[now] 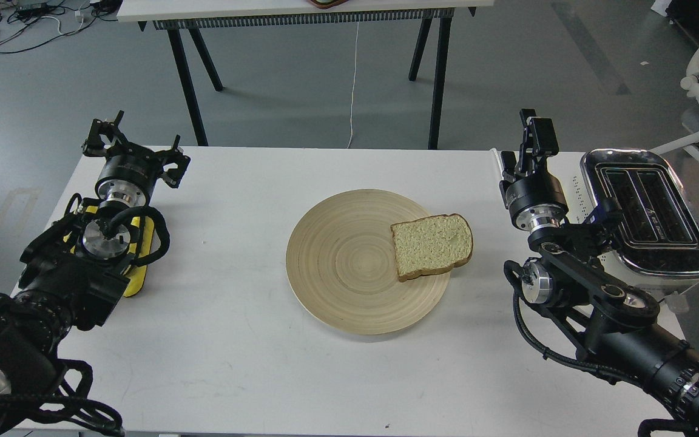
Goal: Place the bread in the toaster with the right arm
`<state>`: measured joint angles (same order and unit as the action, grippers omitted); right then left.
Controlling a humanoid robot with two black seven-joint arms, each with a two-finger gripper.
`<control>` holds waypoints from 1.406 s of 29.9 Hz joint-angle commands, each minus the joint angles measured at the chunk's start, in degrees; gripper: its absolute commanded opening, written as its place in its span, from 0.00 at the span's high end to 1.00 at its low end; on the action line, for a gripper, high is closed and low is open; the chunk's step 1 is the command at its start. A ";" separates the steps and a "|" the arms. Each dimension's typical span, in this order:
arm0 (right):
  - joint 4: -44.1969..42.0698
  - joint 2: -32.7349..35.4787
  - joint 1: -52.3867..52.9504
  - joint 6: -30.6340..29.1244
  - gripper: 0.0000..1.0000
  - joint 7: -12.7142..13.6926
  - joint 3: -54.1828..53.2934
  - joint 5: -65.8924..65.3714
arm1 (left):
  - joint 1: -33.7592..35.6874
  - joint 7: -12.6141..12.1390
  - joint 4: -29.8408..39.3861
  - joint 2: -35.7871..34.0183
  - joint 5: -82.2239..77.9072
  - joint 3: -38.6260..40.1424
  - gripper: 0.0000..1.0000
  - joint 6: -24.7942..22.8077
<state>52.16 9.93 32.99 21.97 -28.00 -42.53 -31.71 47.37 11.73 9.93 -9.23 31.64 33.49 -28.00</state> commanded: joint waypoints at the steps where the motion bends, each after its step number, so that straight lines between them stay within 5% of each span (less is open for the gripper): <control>1: 0.14 0.00 0.06 0.09 0.02 0.00 0.16 -0.02 | 0.00 -0.04 0.01 0.00 0.00 0.00 0.00 0.00; 26: 0.14 -0.18 0.41 2.19 0.02 0.00 0.69 -1.94 | 0.00 0.04 0.01 0.00 0.00 0.00 0.00 0.00; 42: -0.57 0.00 0.24 6.03 0.02 0.00 11.68 -4.76 | 0.00 0.04 0.01 0.00 0.00 0.00 0.00 0.00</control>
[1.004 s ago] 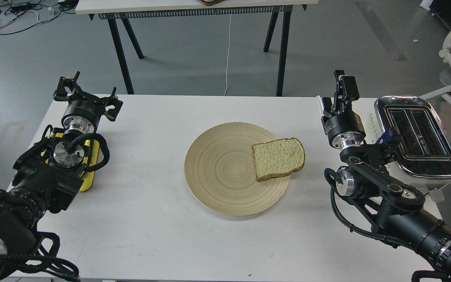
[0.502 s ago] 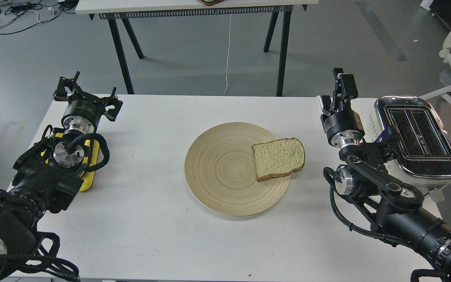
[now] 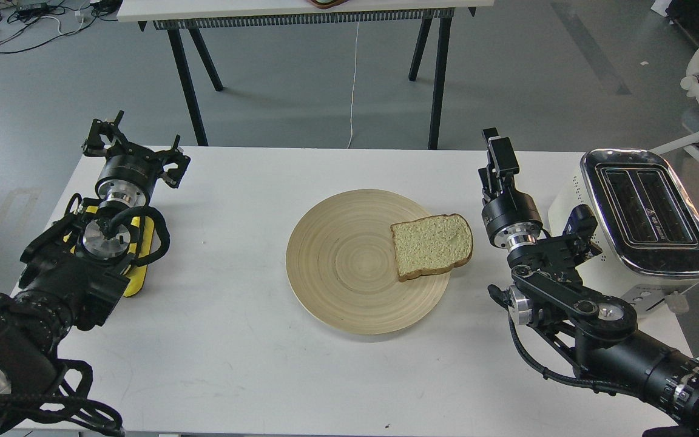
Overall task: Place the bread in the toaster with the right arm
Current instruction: 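Move the right gripper down beside the bread slice on the plate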
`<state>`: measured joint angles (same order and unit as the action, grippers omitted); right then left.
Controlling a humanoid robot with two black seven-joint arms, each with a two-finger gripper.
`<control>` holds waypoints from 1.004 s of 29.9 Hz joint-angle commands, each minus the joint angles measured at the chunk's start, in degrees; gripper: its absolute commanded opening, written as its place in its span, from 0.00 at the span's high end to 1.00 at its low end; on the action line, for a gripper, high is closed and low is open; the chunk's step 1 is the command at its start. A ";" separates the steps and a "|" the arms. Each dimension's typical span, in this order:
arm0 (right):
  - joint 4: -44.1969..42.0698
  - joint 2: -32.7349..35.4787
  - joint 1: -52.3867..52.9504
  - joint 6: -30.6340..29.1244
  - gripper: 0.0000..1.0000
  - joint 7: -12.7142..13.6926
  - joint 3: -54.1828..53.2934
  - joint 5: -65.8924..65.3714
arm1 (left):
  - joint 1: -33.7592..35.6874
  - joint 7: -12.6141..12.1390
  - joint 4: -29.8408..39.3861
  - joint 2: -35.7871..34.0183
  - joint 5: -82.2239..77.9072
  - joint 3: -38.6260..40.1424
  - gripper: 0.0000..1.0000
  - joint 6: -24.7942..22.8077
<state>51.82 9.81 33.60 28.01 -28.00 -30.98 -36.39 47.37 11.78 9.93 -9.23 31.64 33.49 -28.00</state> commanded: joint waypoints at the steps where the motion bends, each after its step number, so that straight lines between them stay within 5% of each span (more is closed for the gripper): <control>1: -0.32 0.12 -0.56 -0.01 0.02 0.00 0.48 -0.08 | 0.00 0.00 0.00 0.00 0.00 0.00 0.00 0.00; 30: -7.09 -0.05 -6.88 -0.01 0.06 0.00 5.67 0.10 | 0.00 0.00 0.00 0.00 0.00 0.00 0.00 0.00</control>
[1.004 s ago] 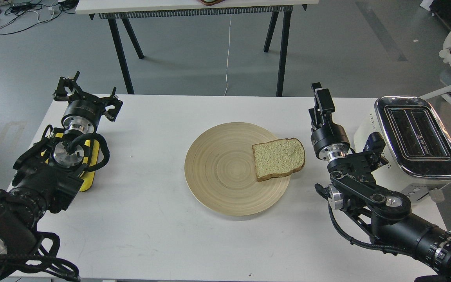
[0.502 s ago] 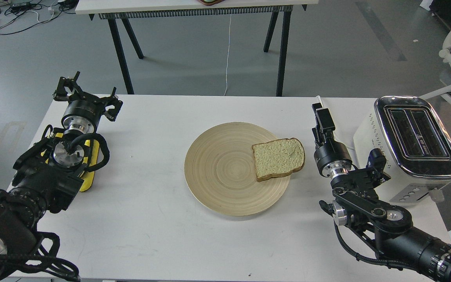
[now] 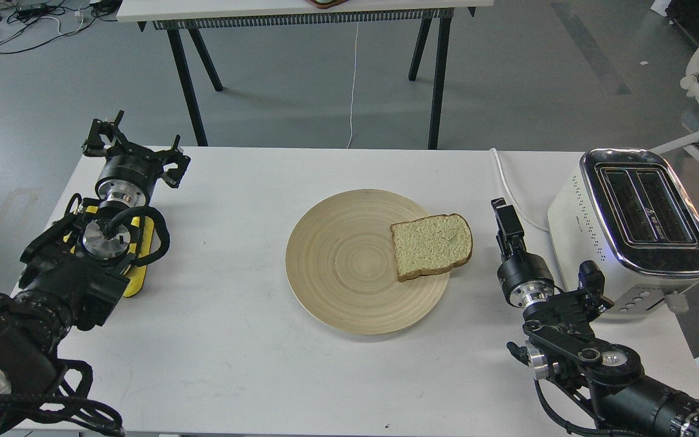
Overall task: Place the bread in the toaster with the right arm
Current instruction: 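Move the right gripper down beside the bread slice on the plate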
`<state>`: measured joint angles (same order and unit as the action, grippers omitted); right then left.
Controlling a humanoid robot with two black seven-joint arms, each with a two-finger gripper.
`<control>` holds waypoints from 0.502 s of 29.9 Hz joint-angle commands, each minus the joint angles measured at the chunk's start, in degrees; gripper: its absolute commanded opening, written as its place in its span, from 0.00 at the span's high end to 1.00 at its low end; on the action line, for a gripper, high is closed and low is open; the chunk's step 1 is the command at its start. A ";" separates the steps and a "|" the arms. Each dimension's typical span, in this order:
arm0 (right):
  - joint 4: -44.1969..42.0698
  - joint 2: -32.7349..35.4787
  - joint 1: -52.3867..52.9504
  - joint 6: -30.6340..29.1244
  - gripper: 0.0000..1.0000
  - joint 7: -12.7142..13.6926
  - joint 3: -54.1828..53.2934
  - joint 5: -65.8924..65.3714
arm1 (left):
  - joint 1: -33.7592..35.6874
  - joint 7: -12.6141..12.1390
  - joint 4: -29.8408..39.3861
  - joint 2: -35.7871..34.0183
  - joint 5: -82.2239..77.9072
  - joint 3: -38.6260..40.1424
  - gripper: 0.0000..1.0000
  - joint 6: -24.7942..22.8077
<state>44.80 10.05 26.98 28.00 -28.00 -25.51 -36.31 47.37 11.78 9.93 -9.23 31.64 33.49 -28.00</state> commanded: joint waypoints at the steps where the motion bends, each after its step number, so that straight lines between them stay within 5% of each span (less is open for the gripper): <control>1: 0.11 -0.55 -0.26 0.00 0.06 0.00 0.19 0.10 | 0.00 0.00 0.00 0.00 0.00 0.00 0.00 0.00; 8: 0.03 -2.57 0.00 0.00 0.19 0.00 4.58 0.01 | 0.00 0.00 0.00 0.00 0.00 0.00 0.00 0.00; 15: -0.24 -3.81 0.09 0.00 0.50 0.00 5.38 0.01 | 0.00 0.00 0.00 0.00 0.00 0.00 0.00 0.00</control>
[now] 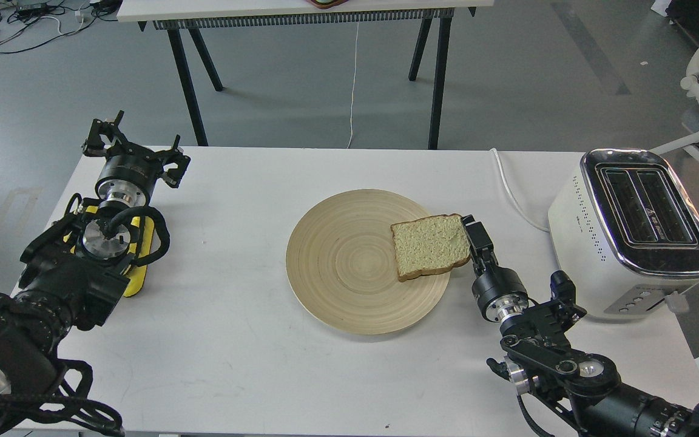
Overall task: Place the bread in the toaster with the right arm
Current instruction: 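Move the right gripper down beside the bread slice on the plate, then grasp the bread slice edge with the right gripper and lift it, then raise the bread with the right gripper and carry it above the toaster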
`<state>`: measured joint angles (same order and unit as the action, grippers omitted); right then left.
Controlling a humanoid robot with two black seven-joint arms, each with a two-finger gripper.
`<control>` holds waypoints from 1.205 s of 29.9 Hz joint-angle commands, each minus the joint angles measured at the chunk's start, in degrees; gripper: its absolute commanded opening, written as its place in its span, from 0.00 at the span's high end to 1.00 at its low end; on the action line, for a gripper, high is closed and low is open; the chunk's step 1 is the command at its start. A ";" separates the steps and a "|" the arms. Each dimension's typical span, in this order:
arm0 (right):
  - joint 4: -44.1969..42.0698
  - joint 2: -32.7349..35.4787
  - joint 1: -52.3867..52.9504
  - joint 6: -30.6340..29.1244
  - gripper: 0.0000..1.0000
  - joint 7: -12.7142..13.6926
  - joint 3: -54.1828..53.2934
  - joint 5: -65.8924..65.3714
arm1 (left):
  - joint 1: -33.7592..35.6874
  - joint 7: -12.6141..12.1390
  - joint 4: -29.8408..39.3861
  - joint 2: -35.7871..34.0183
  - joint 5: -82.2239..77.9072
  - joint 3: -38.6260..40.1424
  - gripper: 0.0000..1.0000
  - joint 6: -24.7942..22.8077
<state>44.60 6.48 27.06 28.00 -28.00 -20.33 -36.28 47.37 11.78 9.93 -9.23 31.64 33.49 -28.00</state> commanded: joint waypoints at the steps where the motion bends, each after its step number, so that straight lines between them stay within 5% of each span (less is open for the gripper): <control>1: 0.05 -0.24 0.01 0.00 0.54 0.00 0.20 -0.01 | 0.00 0.00 0.00 0.00 0.00 0.00 0.00 0.00; 7: 0.49 -0.06 -0.26 0.00 0.81 0.00 0.29 -0.01 | 0.00 0.00 0.00 0.00 0.00 0.00 0.00 0.00; 13: 1.10 0.29 -0.26 0.00 0.93 0.00 -0.50 0.16 | 0.00 0.00 0.00 0.00 0.00 0.00 0.00 0.00; 24: 9.80 7.05 0.71 0.00 0.98 0.00 -8.05 0.25 | 0.00 0.00 0.00 0.00 0.00 0.00 0.00 0.00; 36: 24.12 31.73 6.95 0.00 0.99 0.00 -16.32 0.25 | 0.00 0.00 0.00 0.00 0.00 0.00 0.00 0.00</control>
<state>65.32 30.90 33.31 27.99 -28.00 -35.17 -36.03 47.37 11.78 9.93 -9.23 31.64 33.49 -28.00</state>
